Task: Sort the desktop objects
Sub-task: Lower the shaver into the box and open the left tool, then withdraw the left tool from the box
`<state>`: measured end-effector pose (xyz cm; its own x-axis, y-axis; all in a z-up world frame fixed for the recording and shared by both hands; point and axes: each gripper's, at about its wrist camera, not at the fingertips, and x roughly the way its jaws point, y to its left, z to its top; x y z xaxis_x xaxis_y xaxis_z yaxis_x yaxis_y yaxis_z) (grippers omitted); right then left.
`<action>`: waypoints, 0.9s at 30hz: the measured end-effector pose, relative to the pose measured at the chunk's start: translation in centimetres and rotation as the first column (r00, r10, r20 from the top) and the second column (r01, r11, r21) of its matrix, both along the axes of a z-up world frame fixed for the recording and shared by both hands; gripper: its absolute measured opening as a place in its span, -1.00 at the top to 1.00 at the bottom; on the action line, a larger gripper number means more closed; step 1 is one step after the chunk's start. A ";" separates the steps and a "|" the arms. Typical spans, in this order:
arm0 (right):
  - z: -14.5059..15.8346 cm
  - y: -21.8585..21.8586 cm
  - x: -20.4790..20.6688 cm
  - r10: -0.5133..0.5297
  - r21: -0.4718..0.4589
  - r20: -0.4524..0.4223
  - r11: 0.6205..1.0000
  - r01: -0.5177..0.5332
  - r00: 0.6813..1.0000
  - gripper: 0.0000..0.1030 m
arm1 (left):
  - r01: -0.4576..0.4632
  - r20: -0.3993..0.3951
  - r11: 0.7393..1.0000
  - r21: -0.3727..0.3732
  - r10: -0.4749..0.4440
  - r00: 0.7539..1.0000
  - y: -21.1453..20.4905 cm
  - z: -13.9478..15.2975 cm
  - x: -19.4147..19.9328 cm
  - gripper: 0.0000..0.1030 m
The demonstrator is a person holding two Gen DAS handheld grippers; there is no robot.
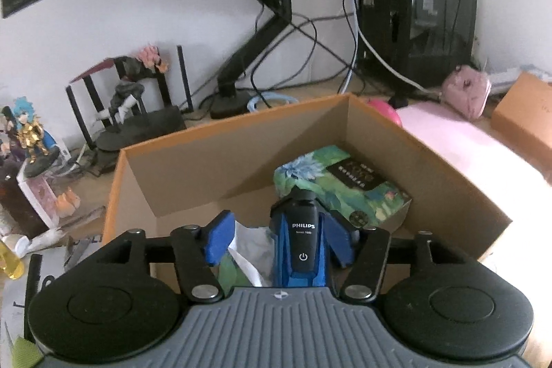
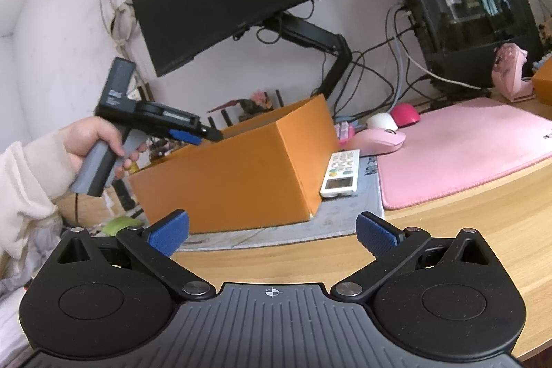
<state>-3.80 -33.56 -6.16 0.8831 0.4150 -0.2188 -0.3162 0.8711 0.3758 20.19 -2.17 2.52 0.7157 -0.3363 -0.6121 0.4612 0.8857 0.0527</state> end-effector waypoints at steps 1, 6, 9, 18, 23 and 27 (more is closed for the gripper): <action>0.0 0.0 0.0 -0.001 0.001 0.001 1.000 0.001 1.000 -1.00 | 0.000 0.010 1.000 -0.009 0.000 1.000 0.2 0.3 -0.4 -0.36; 0.0 0.0 0.0 -0.005 -0.001 0.003 1.000 0.005 1.000 -1.00 | 0.008 0.093 0.999 -0.040 -0.004 0.996 1.3 2.4 -3.2 -0.61; 0.0 0.0 0.0 -0.006 -0.003 0.003 1.000 0.006 1.000 -1.00 | 0.014 0.140 0.996 -0.087 -0.002 0.990 2.2 3.7 -5.0 -0.63; -0.1 0.0 0.0 -0.012 -0.007 0.004 1.000 0.012 1.000 -1.00 | -0.012 0.310 0.987 -0.160 0.062 0.949 3.8 5.8 -11.5 -1.00; -0.1 0.0 0.1 -0.015 -0.009 0.005 1.000 0.015 1.000 -1.00 | -0.013 0.396 0.979 -0.204 0.094 0.914 4.6 5.8 -15.5 -1.00; -0.2 0.0 0.1 -0.018 -0.010 0.005 1.000 0.018 1.000 -1.00 | -0.043 0.458 0.971 -0.235 0.150 0.876 5.4 5.6 -18.3 -1.00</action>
